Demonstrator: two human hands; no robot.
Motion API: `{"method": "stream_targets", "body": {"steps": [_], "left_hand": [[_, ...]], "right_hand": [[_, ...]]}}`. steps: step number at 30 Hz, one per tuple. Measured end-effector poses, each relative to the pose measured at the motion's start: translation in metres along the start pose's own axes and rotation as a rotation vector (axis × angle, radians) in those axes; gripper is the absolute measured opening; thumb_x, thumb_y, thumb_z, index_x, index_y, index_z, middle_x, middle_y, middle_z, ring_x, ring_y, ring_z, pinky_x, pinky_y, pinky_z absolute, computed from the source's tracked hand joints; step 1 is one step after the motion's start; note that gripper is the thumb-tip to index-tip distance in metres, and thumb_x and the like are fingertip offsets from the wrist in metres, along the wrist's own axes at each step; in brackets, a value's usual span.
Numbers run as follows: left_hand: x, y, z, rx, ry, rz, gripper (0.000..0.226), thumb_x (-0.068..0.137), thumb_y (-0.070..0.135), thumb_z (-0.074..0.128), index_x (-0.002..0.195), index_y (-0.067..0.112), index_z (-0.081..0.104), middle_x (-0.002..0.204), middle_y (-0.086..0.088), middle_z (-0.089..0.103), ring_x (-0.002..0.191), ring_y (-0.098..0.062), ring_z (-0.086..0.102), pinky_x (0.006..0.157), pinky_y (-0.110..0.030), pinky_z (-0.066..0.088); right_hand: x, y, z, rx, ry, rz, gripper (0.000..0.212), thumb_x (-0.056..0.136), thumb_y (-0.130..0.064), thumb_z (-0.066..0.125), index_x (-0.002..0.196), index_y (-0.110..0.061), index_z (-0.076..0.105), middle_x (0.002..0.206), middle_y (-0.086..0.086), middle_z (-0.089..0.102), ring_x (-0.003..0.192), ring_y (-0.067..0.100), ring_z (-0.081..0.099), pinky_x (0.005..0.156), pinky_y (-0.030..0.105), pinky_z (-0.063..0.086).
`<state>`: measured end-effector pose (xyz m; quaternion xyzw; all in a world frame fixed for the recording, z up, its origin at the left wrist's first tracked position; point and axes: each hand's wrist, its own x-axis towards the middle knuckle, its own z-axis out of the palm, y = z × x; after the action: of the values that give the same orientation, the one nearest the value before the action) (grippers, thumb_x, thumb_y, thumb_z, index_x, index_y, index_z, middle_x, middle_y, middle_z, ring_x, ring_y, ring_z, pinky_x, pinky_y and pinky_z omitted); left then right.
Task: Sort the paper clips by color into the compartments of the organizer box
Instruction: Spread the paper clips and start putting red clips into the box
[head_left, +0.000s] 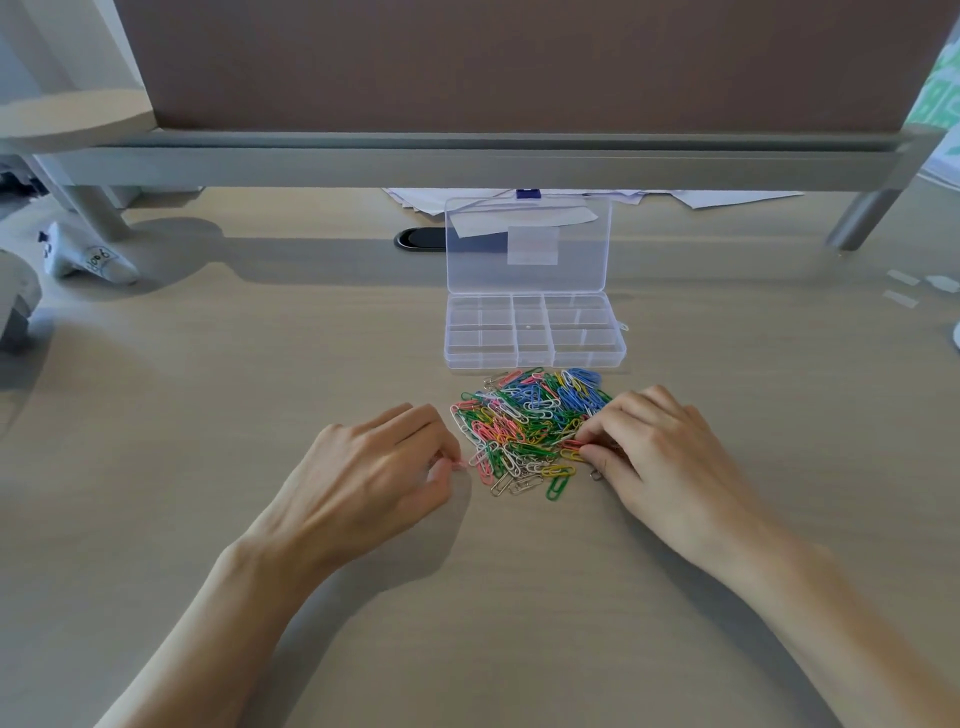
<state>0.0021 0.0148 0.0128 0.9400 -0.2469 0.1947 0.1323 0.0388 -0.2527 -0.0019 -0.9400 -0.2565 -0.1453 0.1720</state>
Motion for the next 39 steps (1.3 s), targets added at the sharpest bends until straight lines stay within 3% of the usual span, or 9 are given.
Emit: {"method": "stream_targets", "body": {"steps": [7,11,15,21,27,31,34,36,39], "left_hand": [[0.003,0.011,0.003,-0.103,0.034,0.117,0.012,0.093,0.023,0.058,0.094,0.028,0.069,0.094,0.016,0.062,0.087,-0.005,0.059,0.046,-0.032,0.047],[0.002,0.006,0.006,-0.082,-0.02,0.167,0.018,0.098,0.029,0.053,0.104,0.031,0.069,0.096,0.015,0.061,0.086,-0.007,0.056,0.041,-0.031,0.044],[0.005,0.008,0.004,-0.048,-0.08,0.179,0.019,0.097,0.029,0.05,0.103,0.033,0.068,0.097,0.016,0.06,0.088,-0.007,0.052,0.038,-0.031,0.042],[0.009,0.014,0.005,0.045,-0.1,0.18,0.016,0.1,0.025,0.048,0.099,0.031,0.064,0.1,0.015,0.058,0.092,-0.009,0.051,0.038,-0.032,0.041],[0.01,0.013,0.004,-0.012,-0.13,0.172,0.027,0.101,0.029,0.04,0.104,0.038,0.065,0.097,0.014,0.057,0.09,-0.005,0.048,0.04,-0.032,0.043],[0.011,0.014,0.004,-0.026,-0.118,0.168,0.021,0.1,0.031,0.045,0.1,0.037,0.065,0.099,0.015,0.057,0.091,-0.005,0.049,0.041,-0.032,0.044],[0.01,0.014,0.006,-0.029,-0.085,0.179,0.02,0.1,0.028,0.046,0.099,0.036,0.065,0.101,0.015,0.059,0.09,-0.006,0.05,0.042,-0.034,0.044],[0.008,0.012,0.007,-0.036,-0.058,0.177,0.018,0.1,0.026,0.049,0.1,0.035,0.065,0.102,0.017,0.06,0.09,-0.006,0.052,0.043,-0.034,0.044],[0.005,0.01,0.01,-0.117,0.013,0.139,0.019,0.101,0.028,0.048,0.1,0.03,0.066,0.102,0.018,0.062,0.089,-0.01,0.056,0.05,-0.035,0.048]], "right_hand": [[-0.002,0.0,0.001,-0.015,0.046,-0.037,0.009,0.086,-0.021,0.07,0.086,-0.026,0.062,0.087,-0.015,0.06,0.089,0.015,0.052,0.07,0.031,0.034],[-0.002,-0.001,0.0,-0.007,0.188,-0.092,0.011,0.092,-0.03,0.055,0.088,-0.025,0.064,0.087,-0.014,0.061,0.087,0.014,0.053,0.071,0.033,0.035],[-0.002,-0.009,-0.006,0.117,0.308,-0.11,0.018,0.096,-0.025,0.052,0.098,-0.018,0.069,0.093,-0.01,0.063,0.089,0.015,0.053,0.074,0.034,0.038],[-0.006,-0.011,0.003,0.259,0.282,-0.084,0.017,0.094,-0.022,0.054,0.1,-0.015,0.069,0.094,-0.007,0.062,0.088,0.018,0.054,0.074,0.042,0.044],[-0.005,-0.007,0.002,0.36,0.285,-0.022,0.017,0.094,-0.02,0.056,0.102,-0.014,0.069,0.094,-0.007,0.061,0.092,0.013,0.053,0.078,0.033,0.046],[-0.001,-0.003,-0.001,0.485,0.305,0.116,0.011,0.093,-0.013,0.061,0.1,-0.018,0.068,0.093,-0.01,0.062,0.086,0.004,0.055,0.077,0.011,0.038],[0.024,0.009,0.002,0.467,0.308,0.191,0.011,0.093,-0.012,0.062,0.097,-0.02,0.069,0.092,-0.007,0.062,0.08,0.002,0.054,0.075,0.007,0.036],[0.044,0.017,0.009,0.408,0.306,0.194,0.012,0.093,-0.014,0.061,0.098,-0.021,0.069,0.093,-0.007,0.063,0.085,0.007,0.055,0.078,0.008,0.036],[0.061,0.026,0.019,0.321,0.311,0.192,0.014,0.094,-0.016,0.06,0.099,-0.023,0.071,0.095,-0.008,0.065,0.092,0.012,0.055,0.083,0.024,0.044]]}}
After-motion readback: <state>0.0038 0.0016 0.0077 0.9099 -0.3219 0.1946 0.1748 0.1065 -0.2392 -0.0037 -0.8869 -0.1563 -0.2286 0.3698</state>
